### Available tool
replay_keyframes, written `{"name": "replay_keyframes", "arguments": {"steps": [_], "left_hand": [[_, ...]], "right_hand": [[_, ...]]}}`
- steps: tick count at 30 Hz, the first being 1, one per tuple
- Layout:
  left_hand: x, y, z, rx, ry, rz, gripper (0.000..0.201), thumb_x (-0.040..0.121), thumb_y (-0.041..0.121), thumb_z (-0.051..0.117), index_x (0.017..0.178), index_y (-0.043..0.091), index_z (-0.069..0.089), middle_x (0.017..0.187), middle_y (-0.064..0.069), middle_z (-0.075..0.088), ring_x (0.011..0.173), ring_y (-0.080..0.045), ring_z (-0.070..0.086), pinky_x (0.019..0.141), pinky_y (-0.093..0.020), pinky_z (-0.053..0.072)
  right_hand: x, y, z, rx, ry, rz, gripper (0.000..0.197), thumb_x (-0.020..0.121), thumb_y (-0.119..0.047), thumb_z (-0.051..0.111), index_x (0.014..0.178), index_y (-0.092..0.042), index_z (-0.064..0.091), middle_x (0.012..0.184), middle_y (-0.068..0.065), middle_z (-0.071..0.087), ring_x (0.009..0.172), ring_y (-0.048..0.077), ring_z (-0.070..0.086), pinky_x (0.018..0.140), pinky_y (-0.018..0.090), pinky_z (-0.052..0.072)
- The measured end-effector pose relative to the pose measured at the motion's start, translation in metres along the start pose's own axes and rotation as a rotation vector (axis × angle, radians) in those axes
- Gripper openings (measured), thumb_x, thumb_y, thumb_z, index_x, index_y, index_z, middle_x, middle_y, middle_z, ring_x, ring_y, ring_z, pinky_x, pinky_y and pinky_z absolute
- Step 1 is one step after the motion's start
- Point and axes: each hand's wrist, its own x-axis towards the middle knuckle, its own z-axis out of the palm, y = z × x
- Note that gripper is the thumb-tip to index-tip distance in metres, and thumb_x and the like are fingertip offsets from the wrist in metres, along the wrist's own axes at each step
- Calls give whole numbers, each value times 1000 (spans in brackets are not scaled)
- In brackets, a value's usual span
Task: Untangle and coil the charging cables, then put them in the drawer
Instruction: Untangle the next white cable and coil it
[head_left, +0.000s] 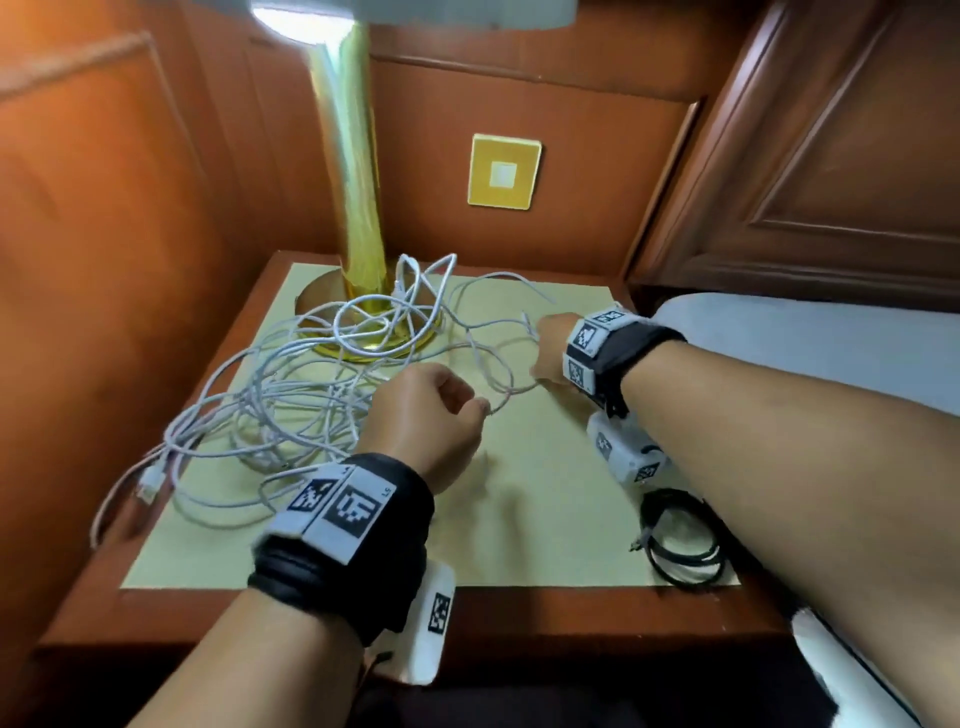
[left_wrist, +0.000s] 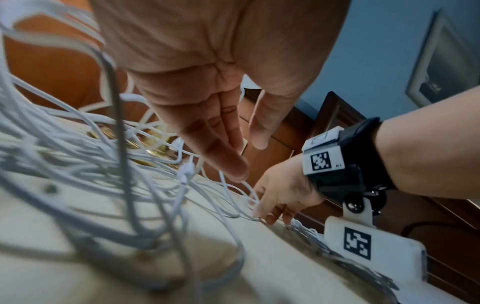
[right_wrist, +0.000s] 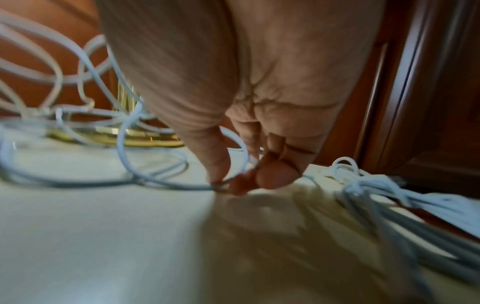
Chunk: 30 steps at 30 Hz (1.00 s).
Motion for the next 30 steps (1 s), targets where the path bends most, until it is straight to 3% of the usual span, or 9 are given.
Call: {"name": "replay_keyframes", "arguments": {"steps": [2, 6, 9, 14, 18, 22, 25, 27, 30], "left_hand": [[-9, -4, -10, -17, -2, 19, 18, 76, 40, 67, 74, 22, 65, 78, 2, 71, 73, -24, 73, 69, -50, 61], [-25, -4, -25, -78, -27, 48, 21, 74, 42, 67, 79, 22, 66, 84, 2, 72, 76, -23, 73, 73, -50, 61], [-32, -1, -30, -120, -41, 44, 26, 71, 46, 64, 81, 22, 66, 87, 3, 72, 79, -22, 73, 77, -50, 61], [-35, 7, -31, -175, -24, 33, 22, 70, 45, 63, 85, 30, 60, 87, 7, 72, 82, -22, 73, 80, -51, 60], [-38, 11, -31, -189, -7, 50, 21, 74, 43, 64, 90, 30, 59, 86, 9, 73, 81, -20, 73, 81, -50, 59], [-38, 10, -29, -201, 17, 52, 14, 85, 30, 70, 92, 30, 59, 90, 9, 72, 82, -21, 74, 83, -51, 59], [-38, 11, -30, -223, 53, 43, 16, 90, 21, 70, 99, 28, 58, 90, 4, 71, 78, -22, 74, 81, -51, 59], [-39, 14, -31, -257, 59, 41, 18, 92, 18, 69, 103, 26, 57, 92, 1, 71, 75, -21, 74, 80, -50, 60], [-44, 22, -31, -315, 23, 38, 14, 96, 14, 63, 107, 22, 57, 96, -6, 70, 69, -15, 73, 74, -44, 62]], "right_hand": [[-6, 5, 8, 65, 55, 52, 26, 96, -19, 60, 74, -19, 46, 87, 7, 53, 95, 31, 54, 67, 34, 43], [-20, 3, -19, 159, 164, 158, 45, 100, -34, 56, 61, -16, 42, 64, 3, 43, 62, 22, 43, 52, 29, 31], [-42, -2, -59, 257, 196, 145, 31, 98, -30, 59, 80, -7, 70, 75, 10, 67, 58, 22, 52, 53, 26, 38], [-81, 2, -100, 558, 365, 14, 24, 95, -33, 65, 93, -11, 72, 65, 2, 66, 56, 16, 62, 59, 29, 53], [-101, -2, -115, 567, 499, 8, 42, 93, -52, 61, 75, -15, 65, 58, 4, 59, 27, 4, 42, 36, 17, 35], [-129, 0, -131, 510, 662, 0, 55, 89, -59, 58, 67, -9, 52, 65, 10, 47, 58, 21, 43, 60, 30, 33], [-139, 2, -130, 595, 423, -101, 34, 92, -16, 62, 62, -5, 51, 49, 1, 46, 51, 16, 46, 59, 28, 35], [-152, 2, -127, 625, 276, -268, 49, 89, 6, 58, 48, -21, 57, 46, -9, 55, 50, 3, 58, 68, 26, 48], [-196, -2, -127, 710, 385, -491, 43, 80, 16, 59, 54, -17, 48, 78, -1, 68, 91, 10, 73, 78, 34, 57]]}}
